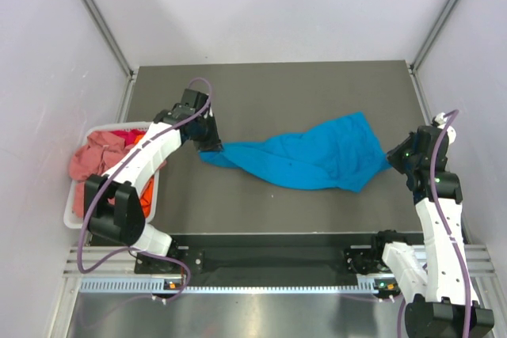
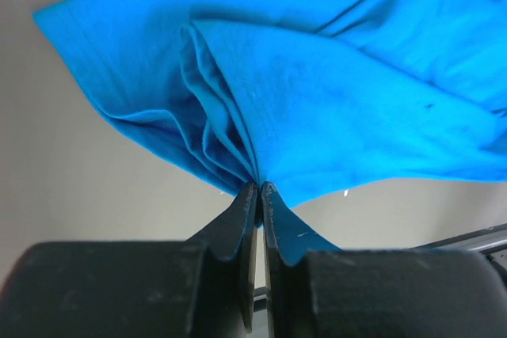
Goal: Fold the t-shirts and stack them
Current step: Flatten the tshirt out
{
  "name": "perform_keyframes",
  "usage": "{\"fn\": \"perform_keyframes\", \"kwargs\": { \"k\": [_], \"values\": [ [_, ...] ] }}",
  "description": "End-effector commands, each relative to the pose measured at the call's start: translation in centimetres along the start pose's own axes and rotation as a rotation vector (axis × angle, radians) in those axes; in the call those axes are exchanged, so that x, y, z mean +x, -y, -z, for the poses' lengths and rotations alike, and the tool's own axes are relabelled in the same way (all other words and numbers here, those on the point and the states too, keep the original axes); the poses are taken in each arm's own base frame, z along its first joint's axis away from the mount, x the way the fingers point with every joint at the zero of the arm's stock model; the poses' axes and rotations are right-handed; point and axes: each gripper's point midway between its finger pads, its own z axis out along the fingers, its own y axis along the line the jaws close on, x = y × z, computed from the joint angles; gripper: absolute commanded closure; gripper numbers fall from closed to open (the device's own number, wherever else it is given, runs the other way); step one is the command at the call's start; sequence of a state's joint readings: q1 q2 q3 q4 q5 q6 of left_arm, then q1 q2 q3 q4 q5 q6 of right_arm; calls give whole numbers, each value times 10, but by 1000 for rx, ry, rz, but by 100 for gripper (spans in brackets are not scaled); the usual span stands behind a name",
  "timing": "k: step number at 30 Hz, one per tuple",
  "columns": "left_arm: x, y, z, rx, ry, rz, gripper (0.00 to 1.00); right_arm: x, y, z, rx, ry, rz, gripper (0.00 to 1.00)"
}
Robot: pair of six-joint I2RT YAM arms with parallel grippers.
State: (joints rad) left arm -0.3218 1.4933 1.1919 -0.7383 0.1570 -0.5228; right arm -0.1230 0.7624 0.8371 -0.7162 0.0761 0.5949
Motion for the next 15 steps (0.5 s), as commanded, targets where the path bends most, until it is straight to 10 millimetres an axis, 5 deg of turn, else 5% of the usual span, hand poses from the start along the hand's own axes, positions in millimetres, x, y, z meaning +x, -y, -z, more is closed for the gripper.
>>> {"fn": "perform_keyframes", "kwargs": {
  "k": [1, 4, 7, 11, 12, 13, 15],
  "values": [
    [-20, 12, 25, 18, 78, -28, 89, -17, -9, 3, -30, 55, -11, 100],
    [-17, 12, 22, 24, 59, -29, 100, -20, -11, 5, -36, 61, -11, 100],
    [-11, 12, 18, 37, 46, -24, 100, -20, -11, 5, -37, 60, -11, 100],
    [-7, 10, 14, 31, 30, -23, 78, -19, -11, 4, -36, 55, -11, 100],
    [-7, 12, 15, 45, 28, -35, 94, -18, -11, 4, -36, 53, -11, 100],
    [-6, 12, 14, 47, 25, -36, 100, -18, -11, 4, -38, 53, -11, 100],
    [-4, 14, 14, 65, 25, -41, 100, -18, -11, 4, -40, 54, -14, 100]
  ]
}}
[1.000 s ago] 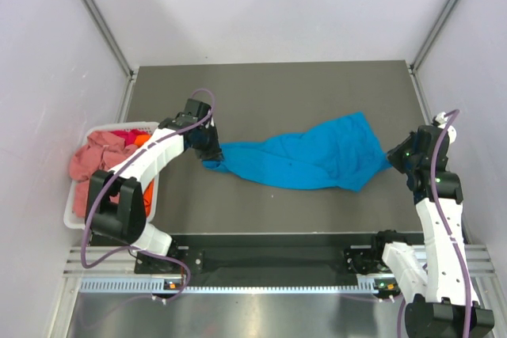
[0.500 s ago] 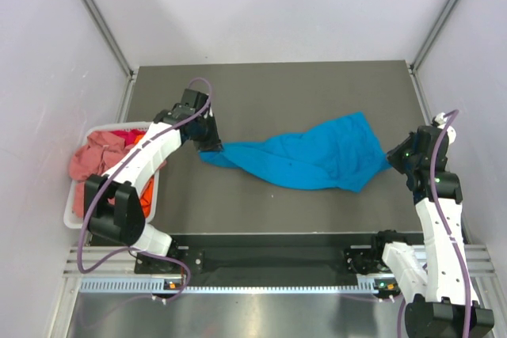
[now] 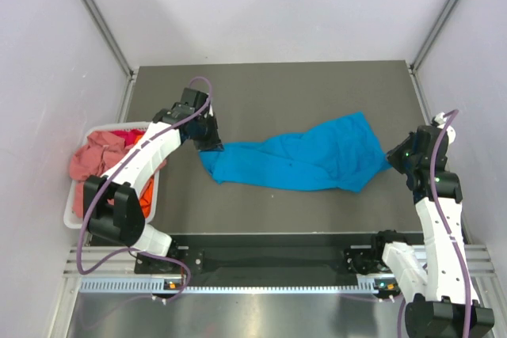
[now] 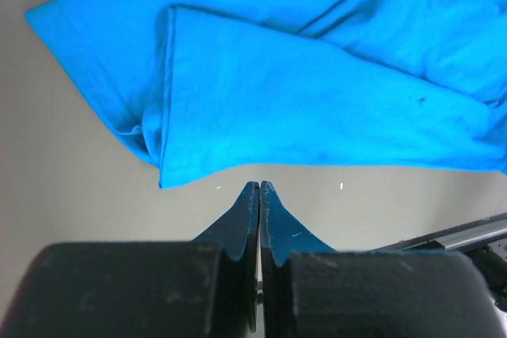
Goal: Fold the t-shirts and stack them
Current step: Flatten the tshirt out
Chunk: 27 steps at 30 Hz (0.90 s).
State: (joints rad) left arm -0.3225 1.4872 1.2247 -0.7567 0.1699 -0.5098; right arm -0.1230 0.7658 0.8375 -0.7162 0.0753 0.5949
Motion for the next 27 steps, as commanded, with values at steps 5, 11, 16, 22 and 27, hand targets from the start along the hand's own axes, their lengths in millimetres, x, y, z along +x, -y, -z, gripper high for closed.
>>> {"fn": "perform_keyframes", "kwargs": {
  "k": [5, 11, 16, 22, 27],
  "values": [
    [8, 3, 1, 32, -4, -13, 100, -16, -10, 4, -39, 53, -15, 100],
    [29, -27, -6, -68, -8, -18, 78, -11, -6, 2, -30, 46, -10, 100],
    [59, -56, -23, -134, -31, -5, 73, -8, -7, 0, -40, 39, -15, 100],
    [65, -62, -40, -131, -15, 21, 71, -7, -6, -3, -36, 33, -6, 100],
    [59, -65, -50, -131, 20, 21, 64, -7, -5, -3, -36, 36, -2, 100]
  ]
}}
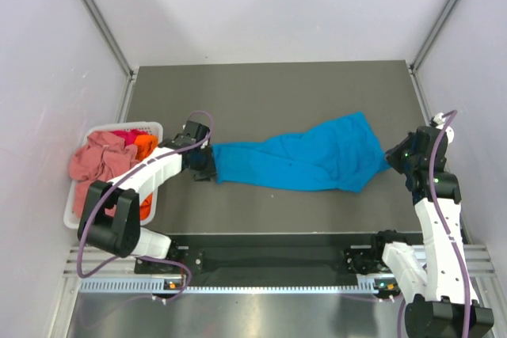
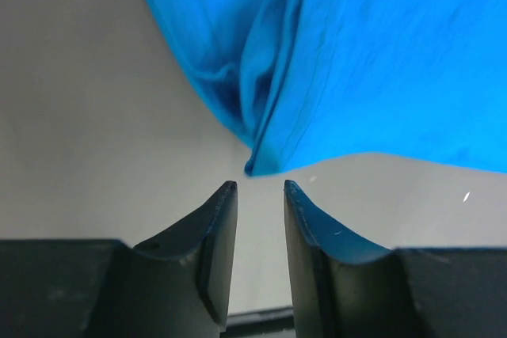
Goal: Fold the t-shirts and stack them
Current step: Flatten the tshirt out
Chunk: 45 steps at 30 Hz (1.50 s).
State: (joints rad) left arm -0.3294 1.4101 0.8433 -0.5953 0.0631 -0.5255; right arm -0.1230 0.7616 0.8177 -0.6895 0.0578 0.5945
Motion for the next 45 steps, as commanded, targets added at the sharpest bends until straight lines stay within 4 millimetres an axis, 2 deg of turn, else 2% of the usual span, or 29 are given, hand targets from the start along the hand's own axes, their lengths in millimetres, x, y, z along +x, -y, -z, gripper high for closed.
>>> {"fn": "perform_keyframes", "kwargs": {
  "k": [1, 16, 24, 27, 29, 31, 34, 35, 36, 37, 38, 40, 41, 43, 44, 45],
  "values": [
    [-23, 9, -6, 36, 106, 5, 64, -9, -3, -1, -19, 36, -3, 100],
    [-19, 0, -22, 3, 103, 36, 60, -6, -3, -5, -18, 26, -7, 100],
    [-23, 1, -26, 12, 127, 48, 68, -4, -2, -6, -17, 25, -5, 100],
    [-26, 3, -26, 18, 136, 49, 75, -5, -2, -6, -16, 29, -2, 100],
    [-27, 5, -27, 24, 131, 47, 90, -5, -2, -6, -16, 26, -2, 100],
    [-28, 6, -26, 24, 123, 53, 100, -6, -3, -5, -18, 30, -2, 100],
    [-32, 8, -16, 5, 112, 65, 100, -8, -3, -4, -17, 30, -2, 100],
    [-43, 15, -5, 18, 134, 67, 100, -8, -4, -2, -18, 32, -3, 100],
    [-40, 13, 2, 4, 111, 68, 100, -10, -4, -1, -18, 35, -3, 100],
    [-46, 12, 10, -18, 134, 68, 100, -14, -6, 3, -18, 43, -3, 100],
    [-63, 19, 26, -5, 184, 67, 100, -17, -7, 5, -17, 50, -4, 100],
    [-69, 21, 46, -9, 202, 58, 100, -30, -12, 15, -20, 76, -5, 100],
    [-83, 30, 66, 20, 253, 53, 100, -35, -14, 17, -21, 83, -6, 100],
    [-91, 37, 89, 46, 291, 45, 100, -51, -22, 31, -29, 118, -9, 100],
    [-101, 46, 105, 82, 324, 38, 100, -56, -24, 36, -29, 131, -13, 100],
    [-104, 51, 113, 100, 337, 36, 100, -67, -29, 48, -41, 156, -15, 100]
  ]
}}
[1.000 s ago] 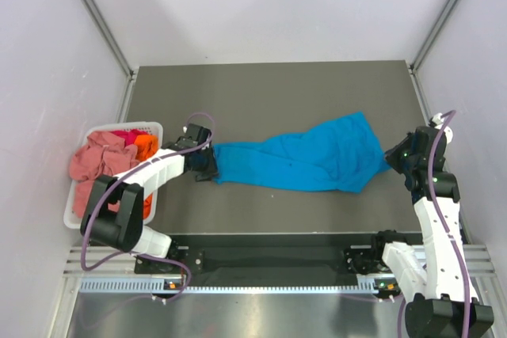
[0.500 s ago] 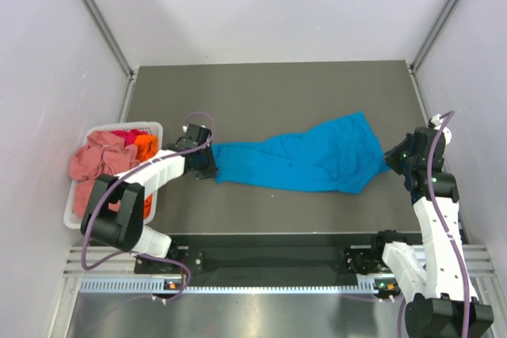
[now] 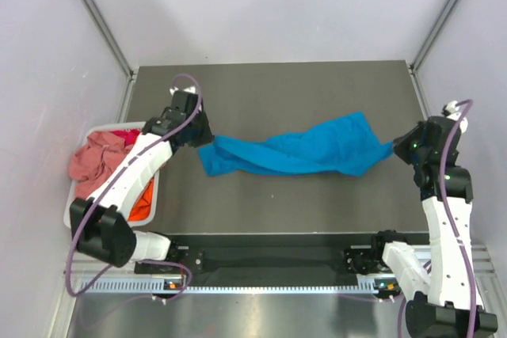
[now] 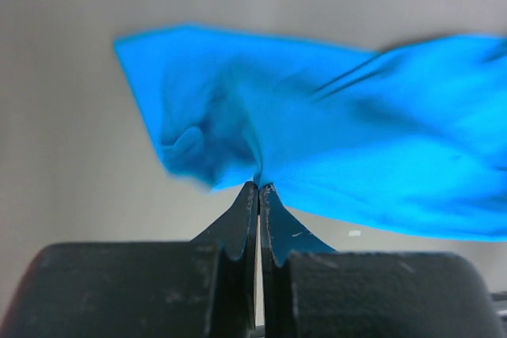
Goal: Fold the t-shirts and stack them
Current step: Flatten the tshirt out
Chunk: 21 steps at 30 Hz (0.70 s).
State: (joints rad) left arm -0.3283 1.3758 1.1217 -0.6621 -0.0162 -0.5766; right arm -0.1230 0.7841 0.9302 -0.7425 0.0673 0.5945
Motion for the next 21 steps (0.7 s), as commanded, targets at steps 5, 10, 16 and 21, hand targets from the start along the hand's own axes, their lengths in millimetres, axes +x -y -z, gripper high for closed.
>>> {"fn": "perform_keyframes", "kwargs": {
  "k": [5, 10, 16, 21],
  "values": [
    [-31, 31, 81, 149, 110, -11, 100, -74, -27, 75, -57, 216, -24, 100],
    [-27, 43, 127, 255, 151, 4, 100, -89, -25, 131, -67, 298, -16, 100],
    [-85, 87, 290, 527, 464, 41, 100, -127, -31, 225, -131, 503, -74, 100],
    [-99, 102, 392, 706, 620, 97, 100, -164, -36, 333, -253, 757, -159, 100]
  ]
}}
